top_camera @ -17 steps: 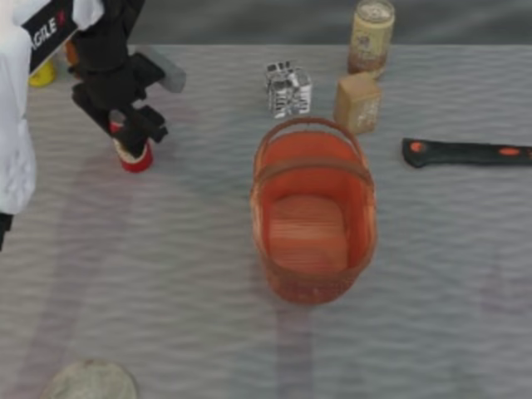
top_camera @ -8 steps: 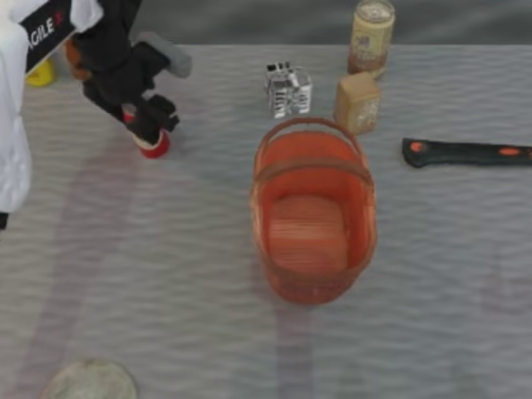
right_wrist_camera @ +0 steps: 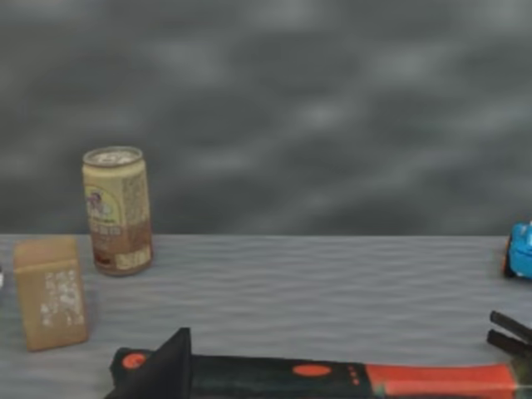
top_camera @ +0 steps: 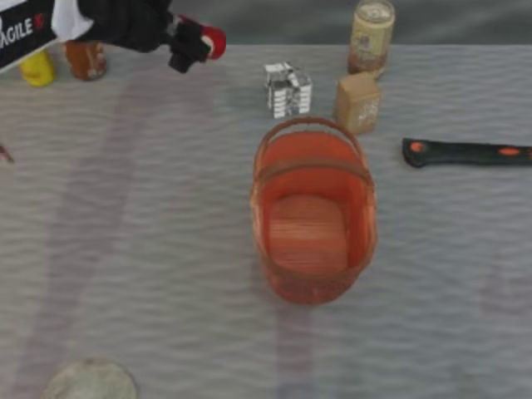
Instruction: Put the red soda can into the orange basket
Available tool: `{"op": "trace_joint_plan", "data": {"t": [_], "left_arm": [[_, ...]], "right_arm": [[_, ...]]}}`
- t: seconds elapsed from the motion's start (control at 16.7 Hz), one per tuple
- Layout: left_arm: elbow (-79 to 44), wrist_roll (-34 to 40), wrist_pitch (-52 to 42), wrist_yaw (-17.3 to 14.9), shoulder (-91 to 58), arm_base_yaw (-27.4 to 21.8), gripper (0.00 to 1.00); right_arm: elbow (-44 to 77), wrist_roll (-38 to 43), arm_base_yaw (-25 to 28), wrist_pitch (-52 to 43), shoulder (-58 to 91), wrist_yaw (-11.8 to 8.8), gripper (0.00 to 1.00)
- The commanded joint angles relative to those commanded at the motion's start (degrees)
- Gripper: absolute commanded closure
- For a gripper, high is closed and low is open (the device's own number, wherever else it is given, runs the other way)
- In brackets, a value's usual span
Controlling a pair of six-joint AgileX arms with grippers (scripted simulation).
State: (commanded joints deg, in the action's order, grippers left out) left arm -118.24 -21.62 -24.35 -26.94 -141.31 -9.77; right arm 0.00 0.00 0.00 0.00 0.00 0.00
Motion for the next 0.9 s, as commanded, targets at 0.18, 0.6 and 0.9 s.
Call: {"op": "trace_joint_plan", "data": {"t": [0.18, 0.6, 0.9], "left_arm": [[7.7, 4.8, 19.7, -9.8, 4.9, -0.3, 1.00], [24.9, 13.1, 52.0, -30.8, 14.7, -3.3, 1.00], [35.3, 17.0, 63.7, -40.9, 18.3, -6.2, 1.00]], "right_arm": [[0.0, 0.0, 0.0, 0.0, 0.0, 0.0, 0.00], [0.0, 0.0, 0.0, 0.0, 0.0, 0.0, 0.00], [0.0, 0.0, 0.0, 0.0, 0.0, 0.0, 0.00]]}}
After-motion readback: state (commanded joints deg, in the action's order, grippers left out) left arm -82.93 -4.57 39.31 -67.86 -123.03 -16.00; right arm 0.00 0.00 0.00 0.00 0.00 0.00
